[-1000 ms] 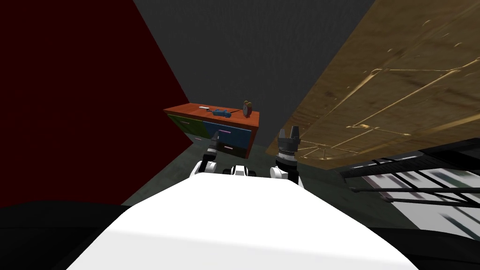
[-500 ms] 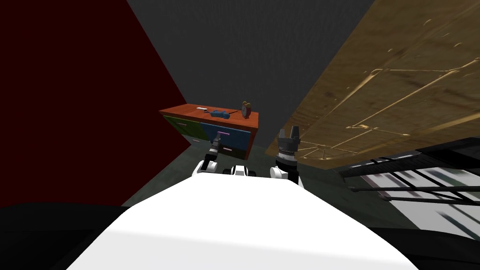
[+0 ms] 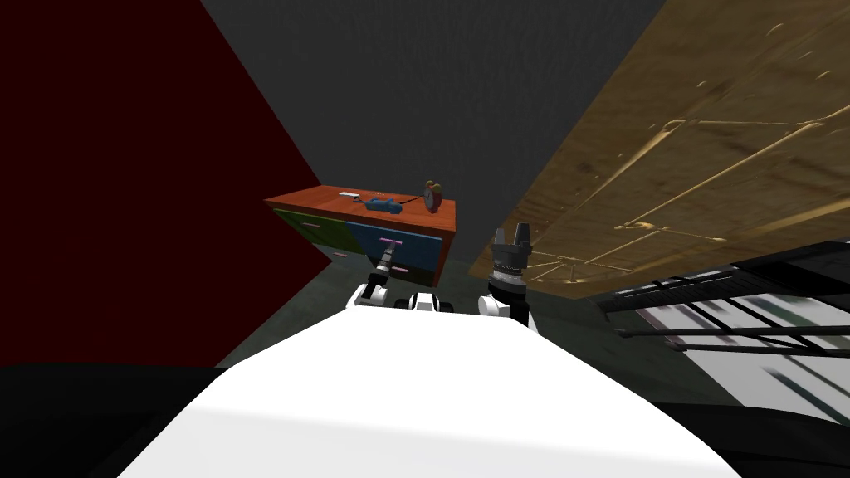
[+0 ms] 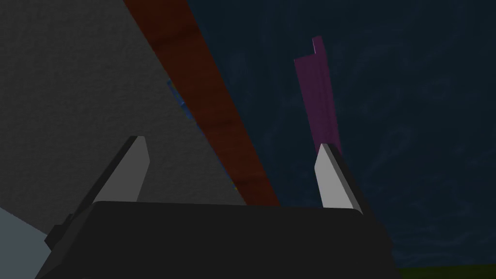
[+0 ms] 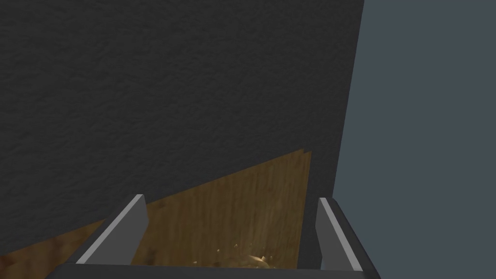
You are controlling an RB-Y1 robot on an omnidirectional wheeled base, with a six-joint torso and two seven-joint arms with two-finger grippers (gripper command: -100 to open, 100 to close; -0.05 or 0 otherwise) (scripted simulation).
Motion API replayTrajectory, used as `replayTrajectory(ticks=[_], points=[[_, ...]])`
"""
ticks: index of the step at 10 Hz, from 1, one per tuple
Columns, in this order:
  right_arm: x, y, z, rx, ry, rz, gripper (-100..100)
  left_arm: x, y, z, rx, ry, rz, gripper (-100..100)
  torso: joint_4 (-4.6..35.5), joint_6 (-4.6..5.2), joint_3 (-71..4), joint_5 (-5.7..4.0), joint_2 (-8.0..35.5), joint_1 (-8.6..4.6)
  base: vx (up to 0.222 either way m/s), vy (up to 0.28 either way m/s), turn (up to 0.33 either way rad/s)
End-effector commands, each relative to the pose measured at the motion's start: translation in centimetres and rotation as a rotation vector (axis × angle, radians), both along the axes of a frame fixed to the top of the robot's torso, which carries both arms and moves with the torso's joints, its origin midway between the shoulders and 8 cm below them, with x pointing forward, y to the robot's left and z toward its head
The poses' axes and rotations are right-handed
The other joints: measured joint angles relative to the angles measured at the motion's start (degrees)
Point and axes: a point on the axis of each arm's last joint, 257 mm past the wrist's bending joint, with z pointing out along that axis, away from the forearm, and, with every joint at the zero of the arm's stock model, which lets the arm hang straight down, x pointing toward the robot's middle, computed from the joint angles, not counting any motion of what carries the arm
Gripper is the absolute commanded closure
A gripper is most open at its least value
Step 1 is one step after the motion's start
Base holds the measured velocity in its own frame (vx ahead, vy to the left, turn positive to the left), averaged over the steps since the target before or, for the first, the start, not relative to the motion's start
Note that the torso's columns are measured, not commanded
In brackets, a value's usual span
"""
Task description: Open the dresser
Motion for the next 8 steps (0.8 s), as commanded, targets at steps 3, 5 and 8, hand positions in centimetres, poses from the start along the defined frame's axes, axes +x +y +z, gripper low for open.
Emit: replayTrajectory(ticks=[3,5,8], points=[[0.0,0.0,0.0,0.0,0.0,0.0,0,0.6,0.0,-4.2,0.043,0.095,-0.012,-100,0.03,0.01,0.08,0.01,0.13,0.02,0.075,0.007,-0.04],[0.0,0.0,0.0,0.0,0.0,0.0,0,0.8,0.1,-5.7,0.061,0.129,-0.016,-100,0.01,0.01,0.03,0.01,0.05,0.05,0.058,0.013,-0.043],[0.0,0.0,0.0,0.0,0.0,0.0,0,0.9,0.0,-5.3,0.055,0.119,-0.015,100,0.03,0.01,0.08,0.0,0.12,0.0,0.01,0.002,-0.002]])
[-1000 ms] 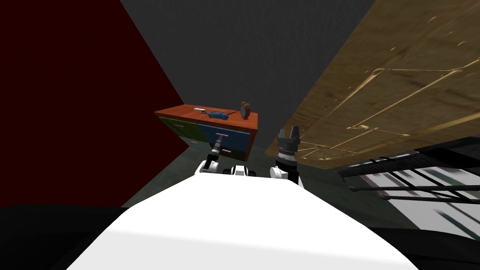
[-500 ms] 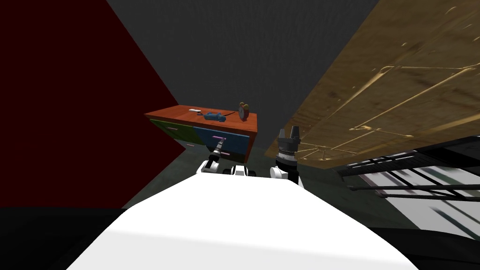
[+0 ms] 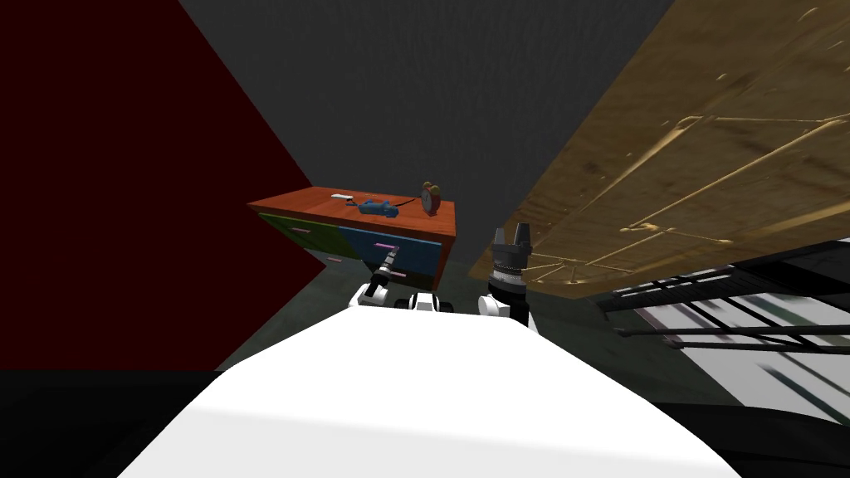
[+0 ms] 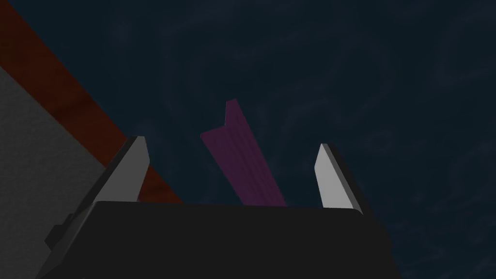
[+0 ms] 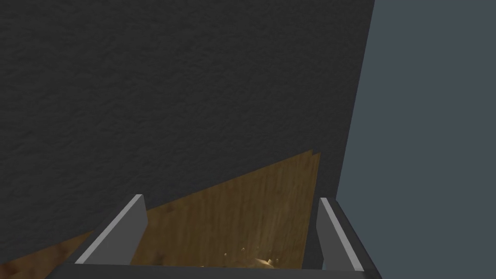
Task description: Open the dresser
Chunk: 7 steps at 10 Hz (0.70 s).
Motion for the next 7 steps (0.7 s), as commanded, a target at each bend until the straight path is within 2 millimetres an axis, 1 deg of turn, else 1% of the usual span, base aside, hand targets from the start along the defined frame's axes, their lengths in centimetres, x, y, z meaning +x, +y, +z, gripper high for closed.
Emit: replayTrajectory(ticks=[1,4,5,6,7], points=[[0.0,0.0,0.0,0.0,0.0,0.0,0,-0.3,-0.11,0.17,0.0,0.0,-0.004,100,-0.01,0.0,-0.02,0.0,-0.04,0.01,-0.12,0.009,0.037],[0.01,0.01,0.01,0.0,0.0,0.0,0,-0.67,-0.25,0.39,-0.001,0.001,-0.009,100,0.05,0.0,0.1,0.02,0.15,0.07,-0.192,0.02,0.017],[0.01,0.0,0.01,0.0,0.0,0.0,0,-0.58,-0.21,0.32,0.0,0.001,-0.008,100,-0.02,0.0,-0.04,0.02,-0.07,0.05,-0.087,0.011,0.002],[0.0,0.0,0.0,0.0,0.0,0.0,0,-0.09,-0.01,0.49,0.003,0.009,-0.004,-100,-0.12,0.01,-0.27,0.0,-0.47,-0.01,0.047,-0.009,-0.04],[0.0,0.0,0.0,0.0,0.0,0.0,0,-0.02,0.01,0.52,0.004,0.01,-0.003,-100,-0.21,0.01,-0.47,-0.02,-0.78,-0.07,0.12,-0.008,-0.029]])
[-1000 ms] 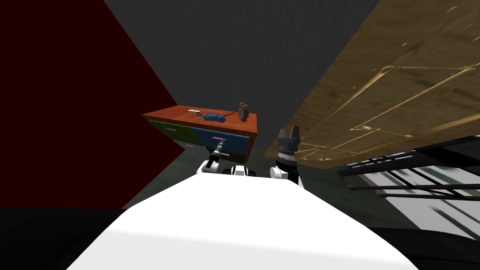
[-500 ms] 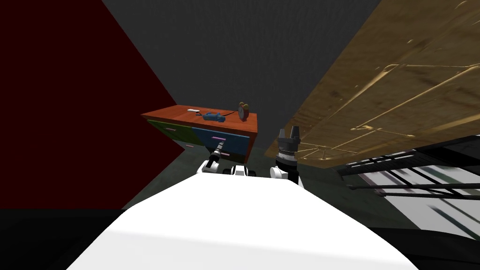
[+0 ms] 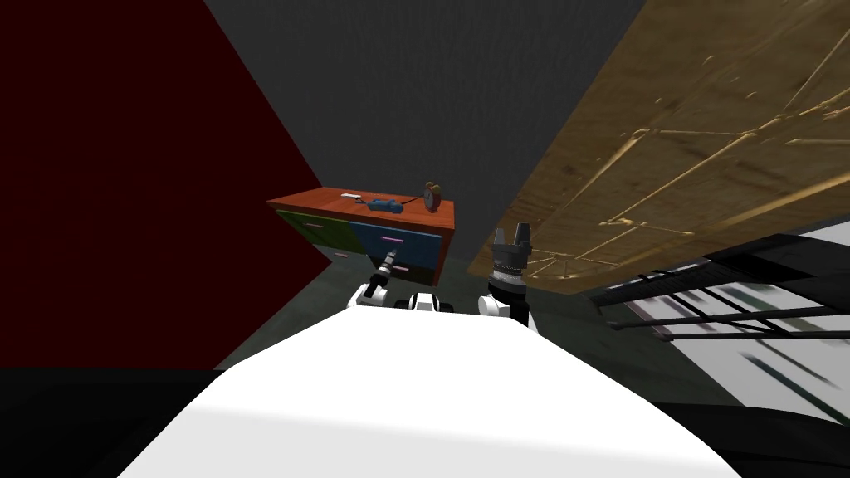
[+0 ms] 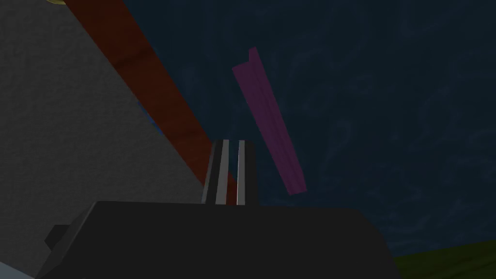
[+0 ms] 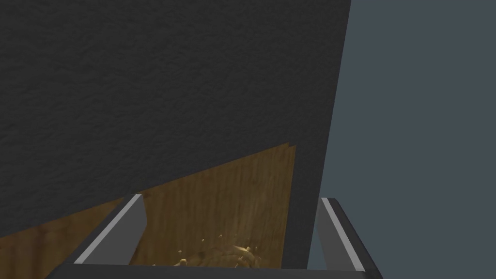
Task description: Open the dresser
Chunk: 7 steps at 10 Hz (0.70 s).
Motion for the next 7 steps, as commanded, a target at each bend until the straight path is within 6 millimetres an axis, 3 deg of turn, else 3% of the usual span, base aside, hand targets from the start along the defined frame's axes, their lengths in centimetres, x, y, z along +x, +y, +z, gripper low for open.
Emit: replayTrajectory(ticks=[1,4,5,7], points=[[0.0,0.0,0.0,0.0,0.0,0.0,0,0.61,0.2,0.14,0.004,0.009,0.005,-100,-0.01,-0.01,0.0,0.01,0.03,0.04,0.159,-0.011,-0.017],[0.0,0.0,0.0,0.0,0.0,0.0,0,0.79,0.28,0.22,0.004,0.011,0.006,-100,0.24,-0.02,0.56,0.03,0.95,0.12,0.097,-0.006,-0.011],[0.0,0.0,0.0,0.0,0.0,0.0,0,0.79,0.28,0.22,0.004,0.011,0.006,100,0.31,-0.01,0.69,0.03,1.12,0.12,0.013,-0.001,0.0],[0.0,0.0,0.01,0.0,0.0,0.0,0,0.37,0.13,0.4,0.005,0.012,0.0,100,0.31,-0.02,0.71,0.02,1.2,0.09,-0.158,0.007,0.03]])
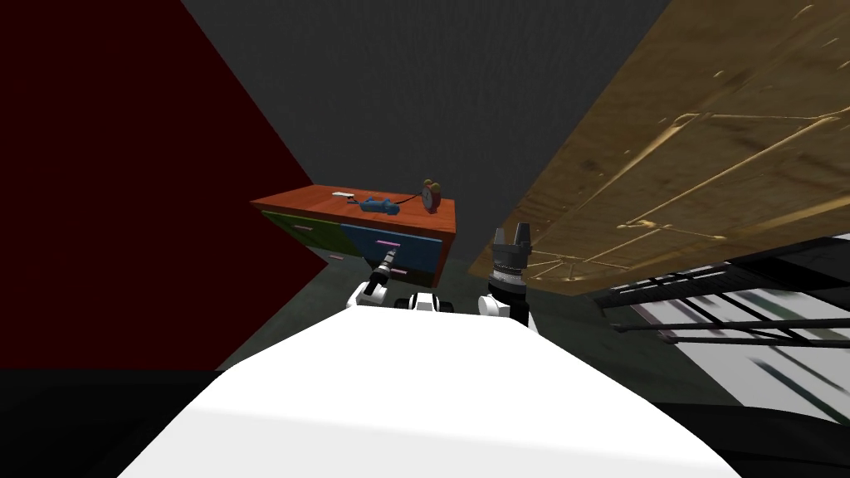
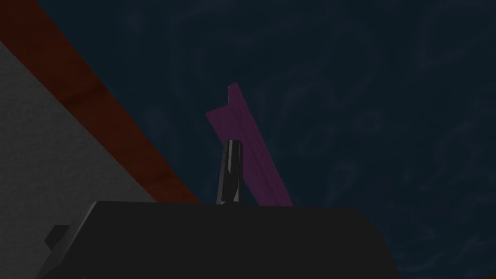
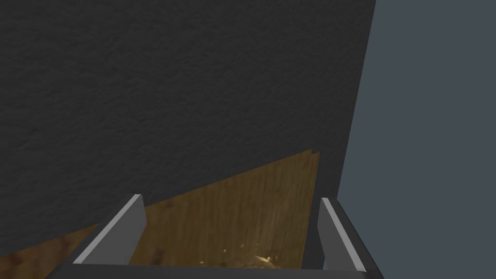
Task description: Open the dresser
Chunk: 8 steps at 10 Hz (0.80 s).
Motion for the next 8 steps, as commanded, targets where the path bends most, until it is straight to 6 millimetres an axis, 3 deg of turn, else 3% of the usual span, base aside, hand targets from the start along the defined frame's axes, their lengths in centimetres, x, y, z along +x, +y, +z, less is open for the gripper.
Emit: replayTrajectory(ticks=[1,3,4,8], points=[[0.0,0.0,0.0,0.0,0.0,0.0,0,-0.4,-0.1,0.1,0.0,0.003,-0.005,100,-0.01,0.01,-0.05,0.01,-0.14,0.07,-0.181,0.04,0.013],[0.0,0.0,0.0,0.0,0.0,0.0,0,-0.5,-0.2,0.1,0.0,0.003,-0.006,100,-0.12,0.01,-0.29,0.02,-0.51,0.06,-0.144,0.029,0.011],[0.0,0.0,0.0,0.0,0.0,0.0,0,-0.2,0.0,0.1,-0.001,0.007,-0.002,-100,-0.21,0.02,-0.5,-0.01,-0.88,-0.05,0.069,-0.011,-0.036],[0.0,0.0,0.0,0.0,0.0,0.0,0,0.5,0.2,0.2,-0.003,0.01,0.006,-100,-0.15,0.01,-0.34,0.0,-0.59,-0.01,0.163,-0.028,-0.02]])
